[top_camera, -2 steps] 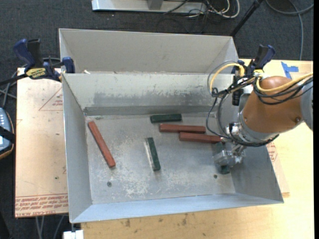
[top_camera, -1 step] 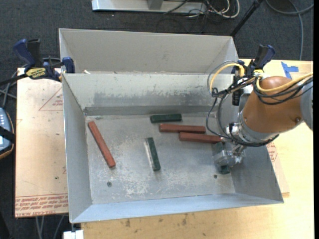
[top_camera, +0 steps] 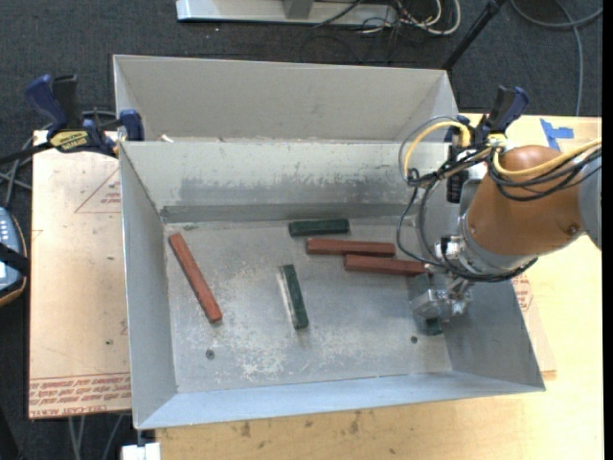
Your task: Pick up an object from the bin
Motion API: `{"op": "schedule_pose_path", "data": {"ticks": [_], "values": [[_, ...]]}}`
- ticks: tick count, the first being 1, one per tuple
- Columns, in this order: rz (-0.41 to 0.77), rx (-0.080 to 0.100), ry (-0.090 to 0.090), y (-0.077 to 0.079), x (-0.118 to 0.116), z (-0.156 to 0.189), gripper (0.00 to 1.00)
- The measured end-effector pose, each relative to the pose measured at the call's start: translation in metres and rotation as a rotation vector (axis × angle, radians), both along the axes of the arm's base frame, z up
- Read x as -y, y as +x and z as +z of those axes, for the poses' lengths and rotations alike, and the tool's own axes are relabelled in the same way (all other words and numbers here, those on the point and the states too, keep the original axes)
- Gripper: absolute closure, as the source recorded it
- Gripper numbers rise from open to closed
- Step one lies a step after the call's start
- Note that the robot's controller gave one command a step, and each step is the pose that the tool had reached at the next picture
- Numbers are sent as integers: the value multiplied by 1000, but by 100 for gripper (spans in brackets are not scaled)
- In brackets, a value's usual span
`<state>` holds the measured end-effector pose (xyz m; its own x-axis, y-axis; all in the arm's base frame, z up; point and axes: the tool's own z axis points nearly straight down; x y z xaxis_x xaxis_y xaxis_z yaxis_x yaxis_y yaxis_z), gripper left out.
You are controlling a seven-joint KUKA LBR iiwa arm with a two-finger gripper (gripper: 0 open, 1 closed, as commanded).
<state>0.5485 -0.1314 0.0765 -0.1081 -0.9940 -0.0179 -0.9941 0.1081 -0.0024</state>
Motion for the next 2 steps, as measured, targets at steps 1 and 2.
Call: {"op": "schedule_pose_path", "data": {"ticks": [1, 2], "values": [[1, -3, -8, -1, 2, 10, 100], [-2, -5, -12, -1, 3, 19, 100]]}}
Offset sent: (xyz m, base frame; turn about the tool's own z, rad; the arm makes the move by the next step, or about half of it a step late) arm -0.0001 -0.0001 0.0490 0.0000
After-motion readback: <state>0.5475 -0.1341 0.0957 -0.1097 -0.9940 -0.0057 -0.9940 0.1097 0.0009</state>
